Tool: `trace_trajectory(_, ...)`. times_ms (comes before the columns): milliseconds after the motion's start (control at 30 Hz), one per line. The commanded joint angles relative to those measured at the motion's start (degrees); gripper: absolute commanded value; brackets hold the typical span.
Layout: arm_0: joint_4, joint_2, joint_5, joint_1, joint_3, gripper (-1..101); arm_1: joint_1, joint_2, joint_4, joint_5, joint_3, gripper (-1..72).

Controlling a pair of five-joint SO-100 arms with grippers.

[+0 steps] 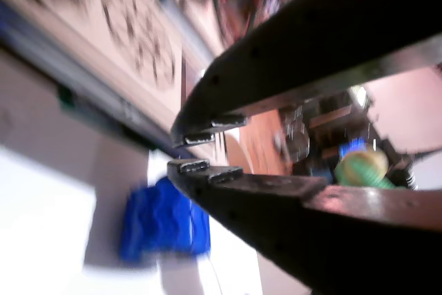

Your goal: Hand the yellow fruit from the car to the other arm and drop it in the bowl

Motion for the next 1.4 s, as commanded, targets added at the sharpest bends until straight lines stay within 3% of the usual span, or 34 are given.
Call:
trace_trajectory(0, 0.4, -0.3, 1.1, -0.6, -0.6, 0, 1.8, 0.5, 5.1, 3.7, -6.4, -0.2)
trace_trajectory(300, -0.3, -0.8, 1.1, -0.9, -0.6, 0, 7.6, -2.5, 19.4, 22.0, -19.0, -0.2)
trace_trajectory(633, -2.2, -1.2, 1.1, -0.9, -0.5, 0, 10.5, -15.1, 22.5, 34.6, -30.1, -0.2)
trace_trajectory(867, -2.6, -1.4, 1.1, -0.9, 0.5, 0, 12.1, -24.6, 21.0, 40.6, -34.7, -0.2)
trace_trajectory(1200, -19.5, -0.3, 1.1, -0.9, 23.6, 0, 11.1, -33.0, 28.4, 43.9, -43.6, -0.1)
trace_trajectory(1367, -21.8, -0.9, 1.1, -0.9, 27.5, 0, 10.1, -34.3, 29.6, 44.2, -44.9, 0.0)
